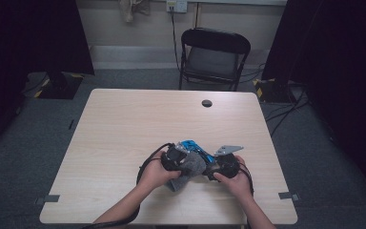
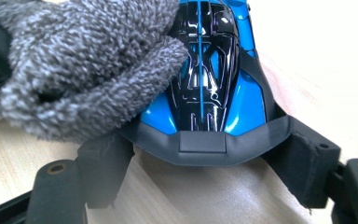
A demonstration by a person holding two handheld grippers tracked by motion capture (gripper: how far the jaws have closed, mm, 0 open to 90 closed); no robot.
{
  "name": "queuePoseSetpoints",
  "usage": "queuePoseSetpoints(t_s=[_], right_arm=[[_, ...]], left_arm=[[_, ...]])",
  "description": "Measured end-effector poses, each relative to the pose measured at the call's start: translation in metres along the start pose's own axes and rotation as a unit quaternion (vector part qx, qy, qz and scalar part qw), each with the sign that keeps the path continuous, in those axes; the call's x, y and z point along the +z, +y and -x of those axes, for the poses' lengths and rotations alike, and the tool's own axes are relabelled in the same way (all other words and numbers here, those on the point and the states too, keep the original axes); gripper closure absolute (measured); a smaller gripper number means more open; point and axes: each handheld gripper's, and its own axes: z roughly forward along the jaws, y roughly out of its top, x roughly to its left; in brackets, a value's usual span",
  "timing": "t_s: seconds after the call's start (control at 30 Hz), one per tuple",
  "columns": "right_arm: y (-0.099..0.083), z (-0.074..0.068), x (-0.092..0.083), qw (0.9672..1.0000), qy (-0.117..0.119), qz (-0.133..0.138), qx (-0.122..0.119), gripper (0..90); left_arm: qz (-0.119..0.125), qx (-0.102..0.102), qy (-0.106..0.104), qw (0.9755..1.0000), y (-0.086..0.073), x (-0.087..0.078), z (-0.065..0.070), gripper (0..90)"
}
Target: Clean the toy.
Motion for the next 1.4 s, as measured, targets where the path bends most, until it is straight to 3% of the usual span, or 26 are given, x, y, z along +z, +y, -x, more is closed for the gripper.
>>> queuePoseSetpoints(t_s=[0.4,0.63,0.9,1.17,1.4], right_arm=[[0.0,0.0,0.0,1.0,0.0,0.0,0.0,25.7],[0.0,-0.001,0.0,1.0,-0.003,-0.003,-0.004,25.7],[0.0,-0.001,0.0,1.0,-0.003,-0.003,-0.005,25.7],[0.0,-0.001,0.0,1.0,-0.003,-0.002,-0.005,25.7],[0.001,-0.001,-0.001,1.0,-0.003,-0.001,-0.007,25.7]], left_arm=[[0.002,-0.031,0.032,0.999,-0.003,-0.013,-0.029,73.0],[0.004,-0.05,0.062,0.9969,-0.006,-0.021,-0.047,73.0],[0.004,-0.075,0.077,0.9941,-0.01,-0.026,-0.066,73.0],[0.01,-0.086,0.087,0.9924,-0.01,-0.032,-0.074,73.0],[0.016,-0.074,0.084,0.9936,-0.013,-0.039,-0.067,72.9]])
